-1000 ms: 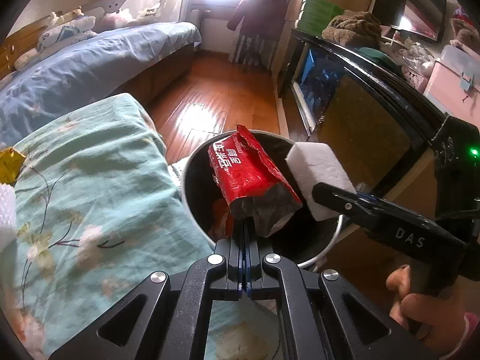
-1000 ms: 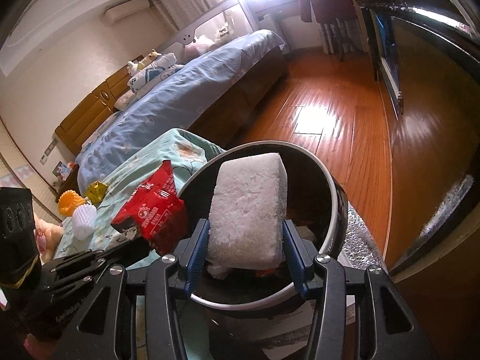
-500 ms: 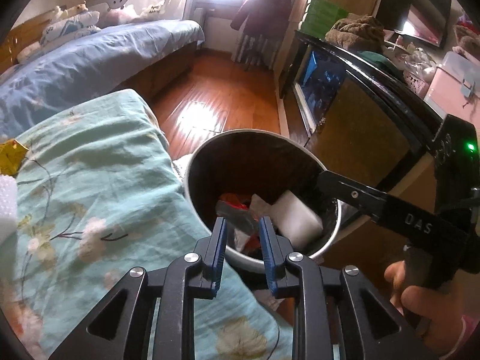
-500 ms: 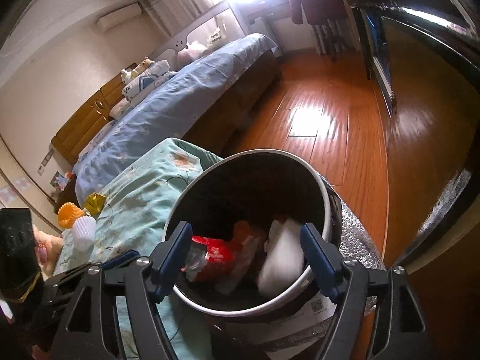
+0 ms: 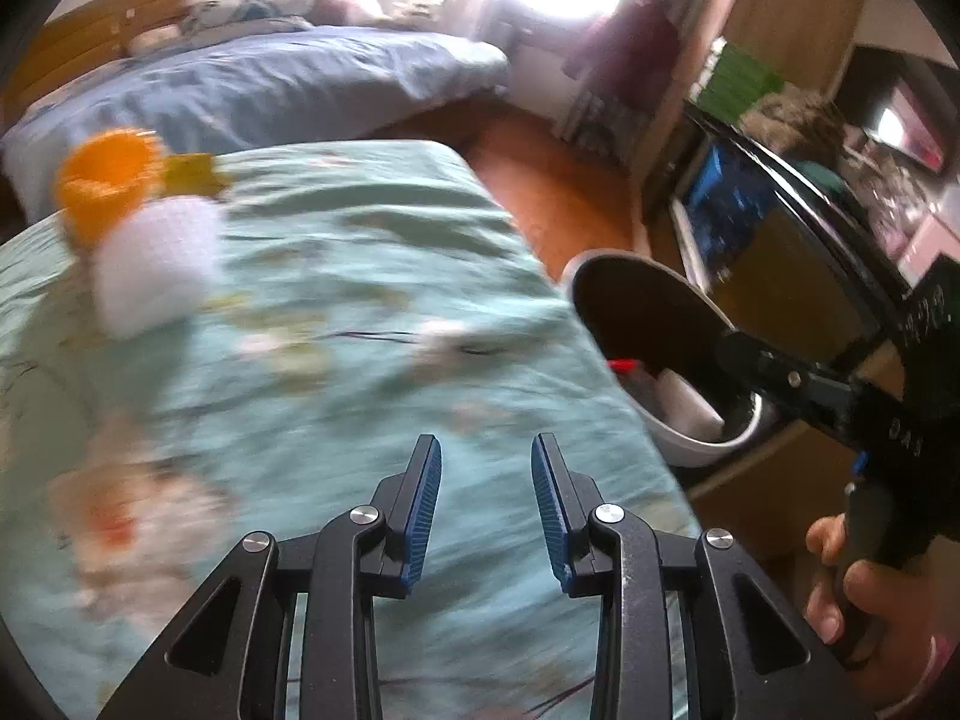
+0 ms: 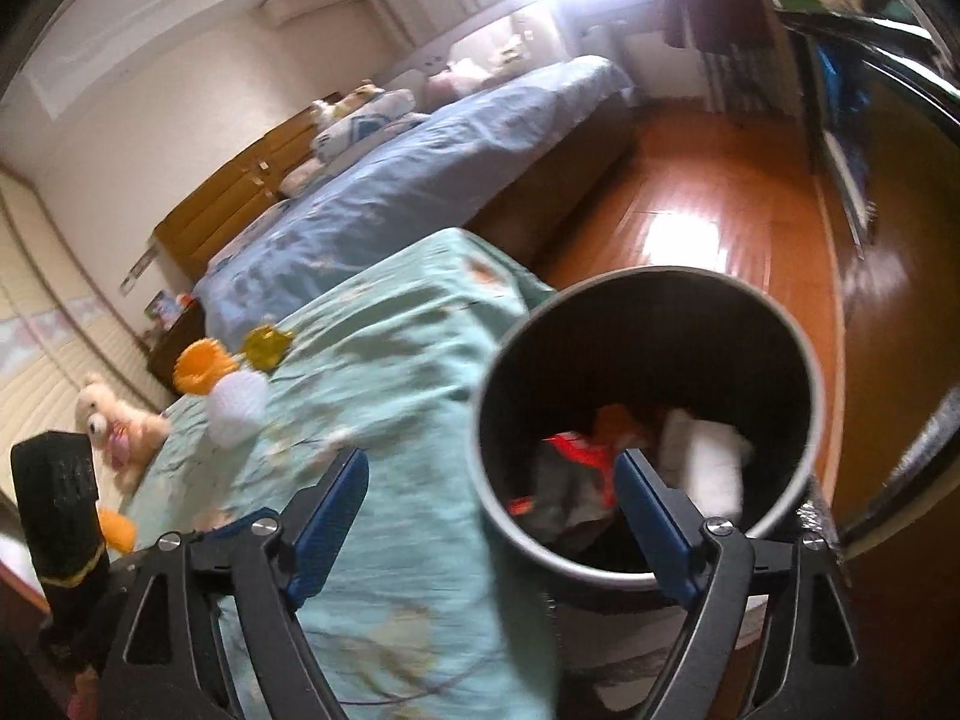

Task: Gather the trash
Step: 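Grasp the white foam net with the right tool while the left tool grasps the orange foam net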

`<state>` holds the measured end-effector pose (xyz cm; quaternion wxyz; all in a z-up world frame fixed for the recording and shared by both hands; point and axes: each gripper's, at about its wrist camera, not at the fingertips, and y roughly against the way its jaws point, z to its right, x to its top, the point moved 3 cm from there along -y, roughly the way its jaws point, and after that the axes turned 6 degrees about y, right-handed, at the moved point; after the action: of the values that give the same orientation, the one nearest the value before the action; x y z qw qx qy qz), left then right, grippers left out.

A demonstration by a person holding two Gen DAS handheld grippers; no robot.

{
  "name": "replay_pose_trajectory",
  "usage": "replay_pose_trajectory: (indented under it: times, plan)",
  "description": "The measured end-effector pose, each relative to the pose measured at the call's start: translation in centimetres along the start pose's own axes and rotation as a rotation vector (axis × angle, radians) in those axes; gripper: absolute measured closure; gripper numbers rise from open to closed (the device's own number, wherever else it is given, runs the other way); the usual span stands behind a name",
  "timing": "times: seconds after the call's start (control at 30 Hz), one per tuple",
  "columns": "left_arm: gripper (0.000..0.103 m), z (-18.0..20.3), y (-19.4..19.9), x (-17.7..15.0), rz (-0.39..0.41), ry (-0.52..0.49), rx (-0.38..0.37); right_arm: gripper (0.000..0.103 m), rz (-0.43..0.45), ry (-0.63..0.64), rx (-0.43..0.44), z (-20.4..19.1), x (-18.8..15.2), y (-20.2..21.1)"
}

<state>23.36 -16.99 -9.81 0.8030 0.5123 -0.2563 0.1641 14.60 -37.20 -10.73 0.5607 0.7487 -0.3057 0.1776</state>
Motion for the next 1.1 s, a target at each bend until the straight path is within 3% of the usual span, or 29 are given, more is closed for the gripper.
replay_pose_trajectory:
  times: [0.23, 0.5, 0.77, 1.1]
  plan:
    - [0.072, -5.7, 4.6, -1.1, 0.055, 0.109, 0.066, 0.018, -0.031, 0.032, 0.081, -3.5, -0.8, -1.8]
    - [0.072, -11.5, 6.7, -2.3, 0.074, 0.21, 0.134, 0.018, -0.074, 0.067, 0.161, -7.5, -1.5, -4.2]
    - [0.072, -13.9, 8.0, -2.4, 0.086, 0.25, 0.16, 0.018, -0.078, 0.115, 0.268, -11.9, -0.6, -6.7]
    - [0.071, -16.1, 7.9, -1.8, 0.092, 0.288, 0.176, 0.018, -0.129, 0.154, 0.354, -17.2, 1.1, -12.9]
